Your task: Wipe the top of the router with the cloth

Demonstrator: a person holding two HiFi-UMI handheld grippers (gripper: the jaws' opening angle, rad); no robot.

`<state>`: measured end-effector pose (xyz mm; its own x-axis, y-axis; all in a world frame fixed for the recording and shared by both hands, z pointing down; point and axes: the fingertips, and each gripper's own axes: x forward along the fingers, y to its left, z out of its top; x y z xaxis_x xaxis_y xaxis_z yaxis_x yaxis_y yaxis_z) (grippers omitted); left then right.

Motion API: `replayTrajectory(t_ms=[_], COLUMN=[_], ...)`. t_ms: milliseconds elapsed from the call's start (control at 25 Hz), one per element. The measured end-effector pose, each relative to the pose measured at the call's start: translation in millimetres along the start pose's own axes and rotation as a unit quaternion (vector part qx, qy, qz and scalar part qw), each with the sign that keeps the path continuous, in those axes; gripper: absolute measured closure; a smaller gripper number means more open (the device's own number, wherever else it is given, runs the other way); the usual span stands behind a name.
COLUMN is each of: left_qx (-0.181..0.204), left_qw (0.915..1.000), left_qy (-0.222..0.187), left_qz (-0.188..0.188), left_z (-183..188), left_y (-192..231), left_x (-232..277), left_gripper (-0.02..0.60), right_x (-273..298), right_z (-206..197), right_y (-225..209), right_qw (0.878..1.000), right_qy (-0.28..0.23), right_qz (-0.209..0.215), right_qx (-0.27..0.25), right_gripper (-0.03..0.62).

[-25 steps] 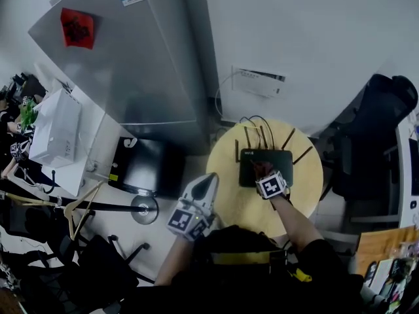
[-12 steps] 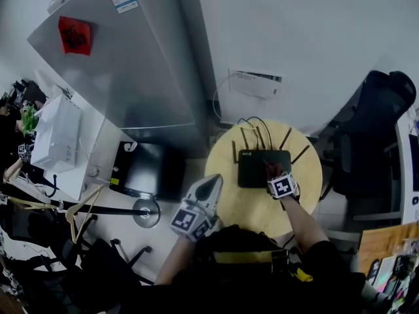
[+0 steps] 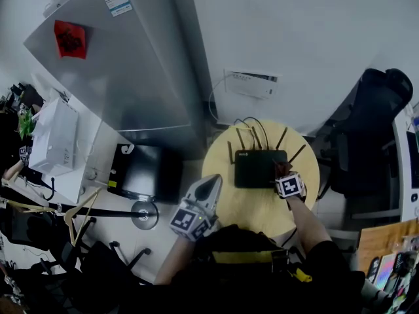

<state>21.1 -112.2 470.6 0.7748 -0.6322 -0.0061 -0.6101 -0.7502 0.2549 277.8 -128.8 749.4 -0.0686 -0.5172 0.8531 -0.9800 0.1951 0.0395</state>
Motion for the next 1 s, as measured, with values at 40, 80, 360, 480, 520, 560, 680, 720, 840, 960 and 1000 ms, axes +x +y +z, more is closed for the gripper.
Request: replayTrajectory(t_ms=[40, 80, 360, 480, 520, 560, 680, 720, 840, 960, 1000], left_qx=[0.000, 0.001, 0.004, 0.002, 0.001, 0.001, 0.001, 0.002, 0.005, 0.002, 0.002], left_qw=[1.0000, 1.0000, 0.9999, 1.0000, 0.9999, 0.9999, 0.9998, 0.9998, 0.9996, 0.9993, 0.9991], left_qy=[0.001, 0.002, 0.014, 0.004, 0.007, 0.011, 0.015, 0.016, 0.018, 0.023, 0.023], left_qz=[-0.001, -0.002, -0.009, -0.006, -0.008, -0.008, -0.012, -0.014, -0.021, -0.031, -0.035], left_z=[-1.1, -2.0, -6.9, -4.0, -5.3, -6.8, -8.0, -8.6, -9.1, -12.3, -12.2], left_y=[-0.5, -0.9, -3.4, -1.6, -1.5, -1.4, -2.4, -2.9, -3.9, -9.0, -11.0], left_x=[0.6, 1.0, 1.5, 4.1, 4.2, 4.0, 3.8, 4.2, 9.2, 13.8, 15.0], left_gripper=[0.590, 0.590, 0.590, 0.591, 0.589, 0.589, 0.589, 0.589, 0.589, 0.590, 0.589], right_x=[-0.6, -1.2, -4.4, -5.2, -5.3, -5.2, -4.0, -3.5, -9.8, -20.7, -17.2], right_z=[-2.0, -3.3, -8.9, -11.9, -13.2, -13.9, -16.0, -17.5, -17.5, -15.9, -15.1], right_y=[-4.1, -7.7, -23.8, -29.4, -30.8, -31.8, -33.9, -34.6, -38.5, -39.8, -33.7], right_qw=[1.000, 1.000, 1.000, 1.000, 0.999, 0.999, 0.999, 0.999, 0.996, 0.994, 0.996], right_qy=[0.001, 0.001, 0.002, 0.010, 0.013, 0.015, 0.021, 0.026, 0.048, 0.057, 0.047], right_qz=[-0.004, -0.007, -0.023, -0.028, -0.029, -0.030, -0.031, -0.034, -0.065, -0.085, -0.069], right_qx=[0.001, 0.003, 0.003, -0.003, -0.006, -0.009, -0.018, -0.021, -0.038, -0.038, -0.034], right_gripper=[0.530, 0.530, 0.530, 0.530, 0.530, 0.530, 0.530, 0.530, 0.530, 0.530, 0.530])
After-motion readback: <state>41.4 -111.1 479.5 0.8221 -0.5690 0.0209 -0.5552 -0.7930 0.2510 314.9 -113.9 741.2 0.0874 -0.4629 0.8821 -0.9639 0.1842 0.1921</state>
